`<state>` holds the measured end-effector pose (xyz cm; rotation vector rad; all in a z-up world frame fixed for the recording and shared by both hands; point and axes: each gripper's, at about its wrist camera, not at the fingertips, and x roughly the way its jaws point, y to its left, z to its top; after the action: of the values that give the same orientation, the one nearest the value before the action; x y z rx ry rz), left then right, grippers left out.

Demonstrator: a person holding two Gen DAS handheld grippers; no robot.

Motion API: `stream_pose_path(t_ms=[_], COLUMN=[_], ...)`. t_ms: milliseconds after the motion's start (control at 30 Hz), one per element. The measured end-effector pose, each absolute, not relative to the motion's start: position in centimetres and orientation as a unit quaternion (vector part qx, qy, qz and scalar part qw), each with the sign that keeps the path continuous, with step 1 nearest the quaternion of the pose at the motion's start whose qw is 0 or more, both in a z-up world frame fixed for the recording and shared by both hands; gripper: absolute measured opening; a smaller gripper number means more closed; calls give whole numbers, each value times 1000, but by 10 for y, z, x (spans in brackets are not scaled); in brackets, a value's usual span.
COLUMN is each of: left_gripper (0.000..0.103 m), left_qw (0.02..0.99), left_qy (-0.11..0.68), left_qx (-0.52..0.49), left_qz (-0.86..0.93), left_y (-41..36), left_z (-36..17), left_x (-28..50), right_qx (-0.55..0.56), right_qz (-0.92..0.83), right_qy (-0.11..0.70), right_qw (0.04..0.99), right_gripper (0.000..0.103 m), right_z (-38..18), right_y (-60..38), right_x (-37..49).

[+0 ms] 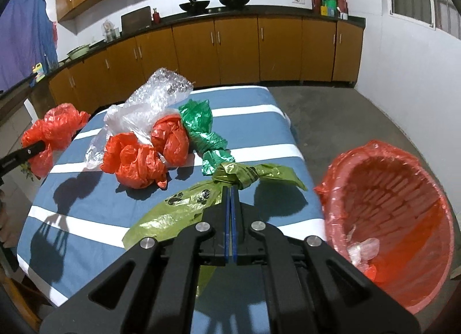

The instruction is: Collect trash

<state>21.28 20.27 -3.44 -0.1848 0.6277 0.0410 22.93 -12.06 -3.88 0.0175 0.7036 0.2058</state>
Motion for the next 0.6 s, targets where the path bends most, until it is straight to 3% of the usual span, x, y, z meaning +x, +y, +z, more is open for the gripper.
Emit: stream_pose_path(t_ms=[600], left_gripper=[10], left_qw=[948], left_qy=[295], left_qx=[-71], left_qz=[-93], left_y=[99], left_z=[-3], left_x=[209], right_qx=[8], right_qz=[64], right_qy=[300], right_qw=[952], right_gripper=[1], right_z=[-3], right_y=[-162], right_x=[207])
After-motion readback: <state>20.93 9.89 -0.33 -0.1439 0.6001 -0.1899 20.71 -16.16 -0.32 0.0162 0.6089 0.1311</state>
